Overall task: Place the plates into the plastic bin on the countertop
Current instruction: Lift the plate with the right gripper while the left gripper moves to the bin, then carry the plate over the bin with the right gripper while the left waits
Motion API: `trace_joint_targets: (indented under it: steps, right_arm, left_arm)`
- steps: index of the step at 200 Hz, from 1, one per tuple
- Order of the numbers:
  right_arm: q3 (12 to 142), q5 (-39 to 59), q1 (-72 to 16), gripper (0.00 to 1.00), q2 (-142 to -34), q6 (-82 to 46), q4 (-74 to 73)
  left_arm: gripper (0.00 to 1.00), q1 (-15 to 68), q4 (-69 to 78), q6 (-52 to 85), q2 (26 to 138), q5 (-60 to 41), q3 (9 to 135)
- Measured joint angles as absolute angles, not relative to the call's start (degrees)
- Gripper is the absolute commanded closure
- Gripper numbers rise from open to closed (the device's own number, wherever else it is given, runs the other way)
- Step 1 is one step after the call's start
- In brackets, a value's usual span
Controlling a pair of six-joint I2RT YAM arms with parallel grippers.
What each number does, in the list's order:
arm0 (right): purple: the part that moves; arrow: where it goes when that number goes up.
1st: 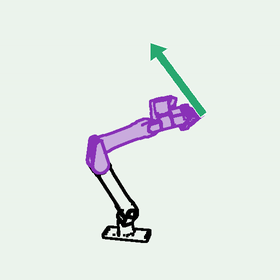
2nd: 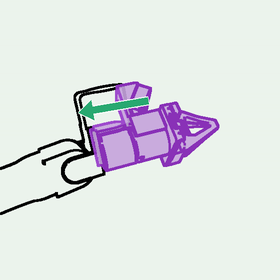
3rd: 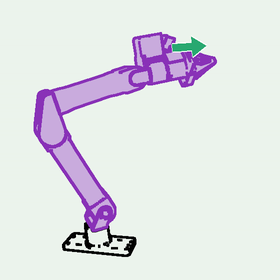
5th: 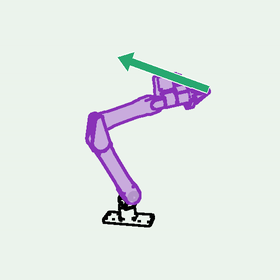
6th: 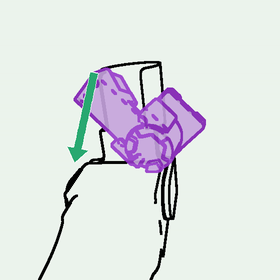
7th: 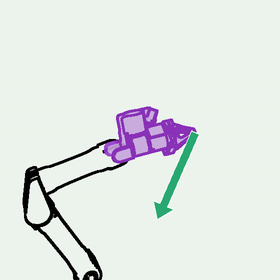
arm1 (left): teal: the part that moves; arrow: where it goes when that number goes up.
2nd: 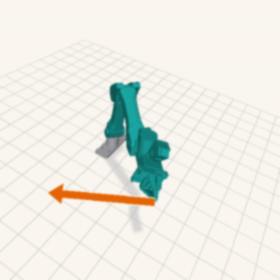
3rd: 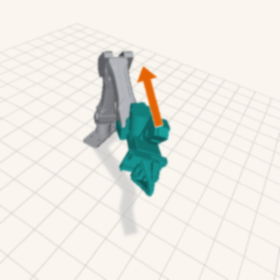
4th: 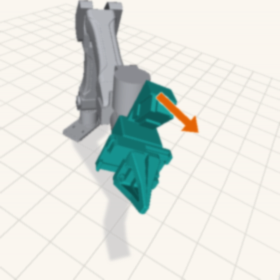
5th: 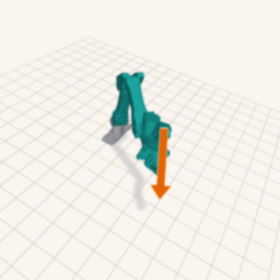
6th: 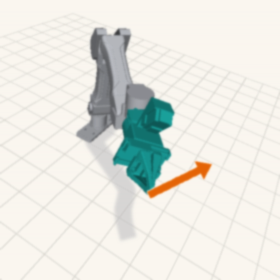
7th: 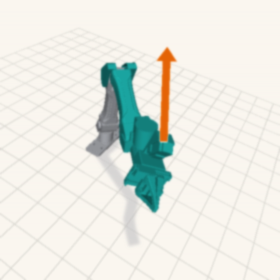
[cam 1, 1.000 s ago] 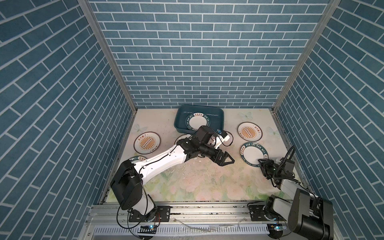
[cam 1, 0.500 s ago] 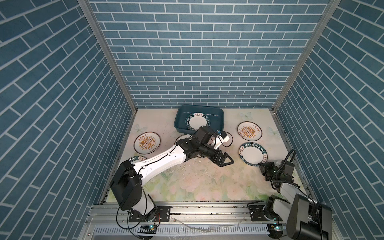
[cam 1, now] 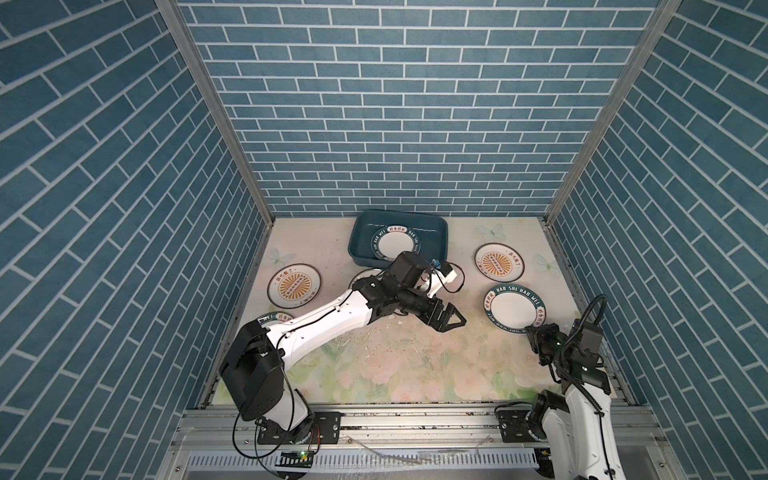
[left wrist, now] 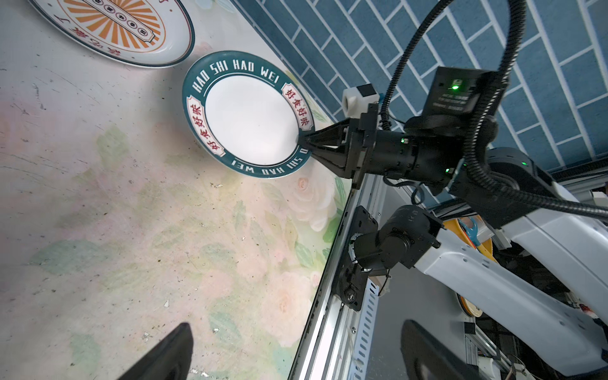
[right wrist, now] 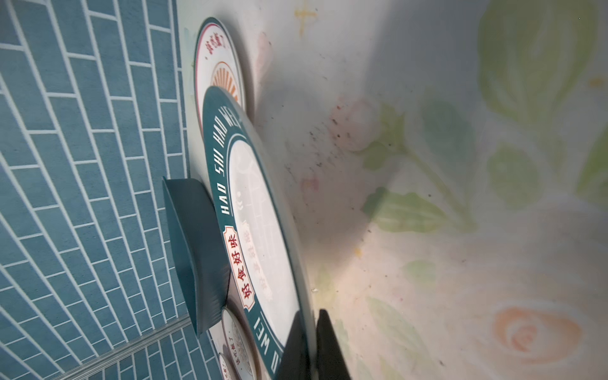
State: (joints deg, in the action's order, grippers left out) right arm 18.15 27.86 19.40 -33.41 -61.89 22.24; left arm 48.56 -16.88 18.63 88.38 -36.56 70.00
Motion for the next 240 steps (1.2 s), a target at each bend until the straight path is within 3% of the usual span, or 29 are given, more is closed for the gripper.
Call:
trace_joint_targets:
  steps: [59,104,240]
  right_arm:
    - [29.12,29.74,18.33,1.0,-39.48,-56.31,26.83]
    - [36.51,29.17,11.6,1.0,-46.09,-53.78,26.15]
    - [61.06,25.91,-9.89,1.0,-80.95,-49.45,14.52]
  left_arm:
    - [0.0,43.88,-16.25,20.12,85.8,-34.2,68.73]
    - [0.0,39.13,-16.43,20.53,85.06,-30.65,68.73]
    - [0.0,25.08,-23.24,24.64,84.25,-16.47,68.84]
